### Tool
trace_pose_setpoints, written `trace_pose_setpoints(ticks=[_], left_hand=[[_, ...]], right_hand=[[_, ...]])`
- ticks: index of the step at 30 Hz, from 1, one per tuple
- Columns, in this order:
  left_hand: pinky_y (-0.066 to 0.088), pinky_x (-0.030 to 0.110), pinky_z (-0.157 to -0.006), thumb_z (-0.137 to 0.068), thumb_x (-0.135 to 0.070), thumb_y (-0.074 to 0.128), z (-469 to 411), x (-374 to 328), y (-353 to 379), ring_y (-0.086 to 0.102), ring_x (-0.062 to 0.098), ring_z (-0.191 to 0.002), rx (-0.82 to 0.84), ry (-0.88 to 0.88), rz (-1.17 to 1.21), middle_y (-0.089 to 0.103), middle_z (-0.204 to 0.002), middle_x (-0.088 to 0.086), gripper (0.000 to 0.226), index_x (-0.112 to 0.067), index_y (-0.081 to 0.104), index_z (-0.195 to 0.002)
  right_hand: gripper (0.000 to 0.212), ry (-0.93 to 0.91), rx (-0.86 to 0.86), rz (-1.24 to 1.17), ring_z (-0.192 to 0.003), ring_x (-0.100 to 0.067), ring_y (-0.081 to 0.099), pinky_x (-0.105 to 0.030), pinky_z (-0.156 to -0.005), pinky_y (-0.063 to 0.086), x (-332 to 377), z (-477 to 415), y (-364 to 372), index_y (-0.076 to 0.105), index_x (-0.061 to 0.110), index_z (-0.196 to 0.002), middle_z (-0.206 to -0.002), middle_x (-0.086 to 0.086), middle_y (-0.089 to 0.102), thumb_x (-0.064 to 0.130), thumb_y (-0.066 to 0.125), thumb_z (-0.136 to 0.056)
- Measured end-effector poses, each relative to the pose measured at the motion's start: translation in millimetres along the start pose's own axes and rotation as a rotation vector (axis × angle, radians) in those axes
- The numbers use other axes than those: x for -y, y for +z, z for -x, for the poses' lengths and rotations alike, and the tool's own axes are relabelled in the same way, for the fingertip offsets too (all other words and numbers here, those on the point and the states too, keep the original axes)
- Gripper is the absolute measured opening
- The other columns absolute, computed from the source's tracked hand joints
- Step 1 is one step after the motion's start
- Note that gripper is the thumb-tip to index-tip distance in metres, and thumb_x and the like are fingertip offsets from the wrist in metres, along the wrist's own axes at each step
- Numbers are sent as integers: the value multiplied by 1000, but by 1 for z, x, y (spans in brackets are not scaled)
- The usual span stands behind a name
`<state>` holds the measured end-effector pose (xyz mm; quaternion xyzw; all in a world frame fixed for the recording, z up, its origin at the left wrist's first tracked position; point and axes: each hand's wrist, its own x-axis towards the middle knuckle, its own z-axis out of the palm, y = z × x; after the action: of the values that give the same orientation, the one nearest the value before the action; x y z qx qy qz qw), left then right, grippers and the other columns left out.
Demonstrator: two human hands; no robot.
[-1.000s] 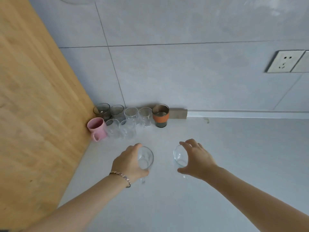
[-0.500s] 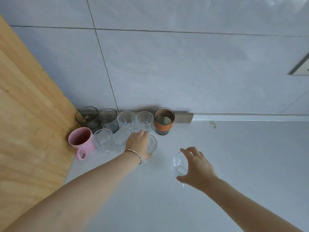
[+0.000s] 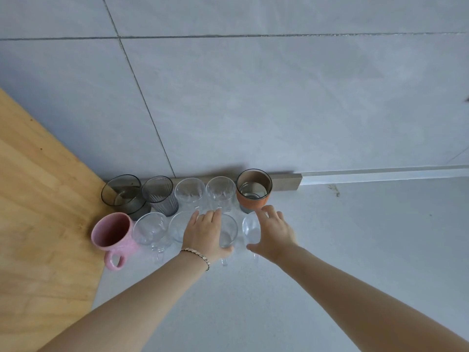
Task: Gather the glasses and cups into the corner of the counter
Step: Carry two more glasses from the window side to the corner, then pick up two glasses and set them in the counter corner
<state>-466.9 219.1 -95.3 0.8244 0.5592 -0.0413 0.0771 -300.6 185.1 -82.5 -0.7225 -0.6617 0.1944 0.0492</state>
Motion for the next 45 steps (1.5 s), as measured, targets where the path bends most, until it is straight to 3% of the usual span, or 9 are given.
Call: trace_pose_setpoints(ticks=[8, 15, 18, 21, 24, 27, 34, 41, 45], left_hand=[[11, 36, -121, -73, -58, 60, 3, 1, 5, 38, 17, -133, -23, 2, 18, 40, -143, 1, 94, -12, 20, -146], [7, 39, -121, -83, -54, 54, 13, -18, -18, 16, 19, -145, 115, -49, -62, 17, -156, 8, 95, -6, 3, -148], [12, 37, -120, -88, -50, 48, 27, -47, -32, 23, 21, -142, 44, 30, -65, 22, -153, 6, 79, -11, 13, -148], [35, 30, -102, -90, -34, 45, 39, -93, -44, 47, 25, -119, 16, 191, -22, 48, -130, 2, 41, -18, 46, -128], [47, 32, -91, -89, -26, 46, 48, -156, -46, 58, 25, -105, 289, 242, 114, 61, -106, 1, 18, -18, 58, -100], [49, 31, -89, -87, -25, 49, 57, -240, -40, 61, 21, -102, 460, 290, 163, 55, -95, -6, 3, -26, 52, -86], [46, 30, -94, -89, -28, 48, 116, -489, -18, 57, 22, -112, 478, 521, 80, 60, -122, 2, 31, -16, 55, -117], [47, 30, -94, -87, -30, 50, 220, -718, 1, 59, 22, -107, 504, 825, 42, 63, -117, 3, 28, -19, 59, -111], [47, 32, -97, -87, -31, 50, 271, -813, 10, 59, 23, -110, 515, 972, -16, 63, -121, 3, 29, -19, 60, -112]], right_hand=[[98, 145, 36, -338, -125, -23, 45, -33, -102, 43, -1, -1, 13, 13, 20, -147, -138, -8, 42, 34, 76, -74], [99, 112, 169, -330, -135, -24, 38, -34, -108, 36, -14, 9, -2, 5, 13, -150, -148, -9, 35, 40, 70, -80], [83, 144, 225, -332, -132, -21, 42, -33, -106, 38, -35, 38, -6, 18, 15, -148, -147, -6, 38, 43, 63, -84], [43, 163, 269, -321, -114, -17, 57, -28, -94, 46, -77, 81, -16, 51, 19, -129, -125, 1, 59, 35, 56, -89], [32, 270, 287, -358, -106, -17, 61, -27, -88, 48, -137, 135, -33, 57, 20, -121, -117, 3, 63, 32, 53, -91], [35, 395, 272, -361, -109, -17, 59, -23, -81, 43, -208, 199, -54, 54, 20, -125, -121, 2, 63, 30, 50, -92], [38, 716, 180, -301, -116, -22, 56, -29, -91, 44, -384, 400, -100, 50, 20, -129, -129, -2, 57, 32, 48, -93], [32, 1015, 136, -210, -112, -32, 57, -35, -86, 47, -516, 618, -125, 58, 4, -116, -122, -15, 59, 19, 45, -90], [40, 1185, -31, -251, -122, -24, 50, -28, -93, 42, -565, 722, -136, 51, 17, -129, -130, -4, 56, 28, 51, -91]])
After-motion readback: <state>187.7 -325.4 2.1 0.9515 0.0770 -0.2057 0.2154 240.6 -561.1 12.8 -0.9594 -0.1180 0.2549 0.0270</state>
